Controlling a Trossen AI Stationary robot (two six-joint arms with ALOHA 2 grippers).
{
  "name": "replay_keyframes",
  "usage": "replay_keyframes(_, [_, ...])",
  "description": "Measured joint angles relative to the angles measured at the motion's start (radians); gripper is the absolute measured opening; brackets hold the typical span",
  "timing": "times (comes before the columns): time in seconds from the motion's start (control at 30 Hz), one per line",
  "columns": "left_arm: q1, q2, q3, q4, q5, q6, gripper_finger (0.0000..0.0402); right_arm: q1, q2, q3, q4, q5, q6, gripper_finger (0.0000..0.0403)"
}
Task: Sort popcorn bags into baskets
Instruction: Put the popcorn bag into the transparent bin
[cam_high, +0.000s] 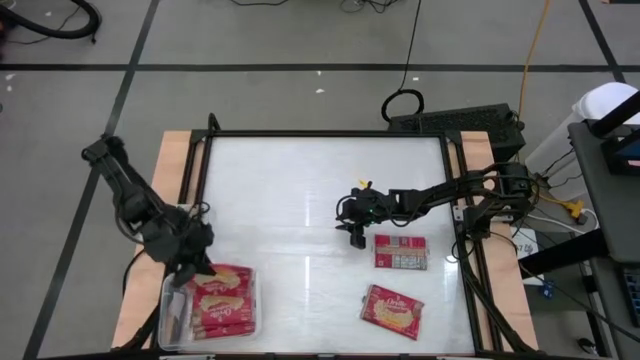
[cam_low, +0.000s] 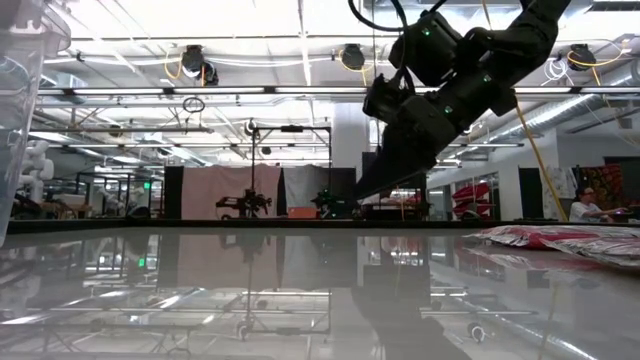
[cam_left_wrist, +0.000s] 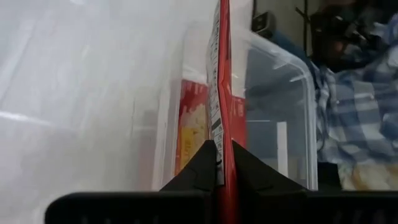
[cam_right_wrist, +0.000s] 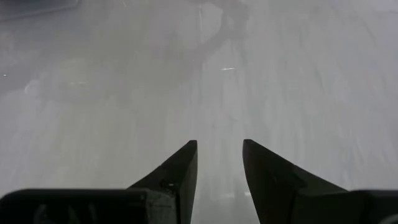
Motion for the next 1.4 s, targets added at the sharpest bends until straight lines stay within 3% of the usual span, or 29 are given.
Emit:
replay_keyframes(0.27, [-0.106,0.067,-0.051,0.087,-0.007,-0.173,0.0032,0.0,0.0,-0.001,0.009,0.0,0.0,0.0123])
replay_keyframes(0.6, [-0.17,0.134,-0.055,0.167,-0.012,-0.197,0.0106,0.0,0.0,-0.001,0.04,0.0,0.015,0.0123])
replay_keyframes(0.87, [-0.17,0.102,-0.055,0.177,0.024,-0.221,0.0115,0.035,0.0,-0.001,0.024,-0.004,0.045,0.0123])
replay_keyframes(1.07, [-0.125,0.071,-0.055,0.18,-0.106,0.024,0.009,0.079,-0.042,-0.001,-0.083,-0.003,0.079,0.0123])
replay_keyframes(1.4, [0.017,0.072,-0.054,0.287,-0.58,0.612,0.0072,0.221,-0.237,0.0,-0.498,0.119,0.211,0.0139])
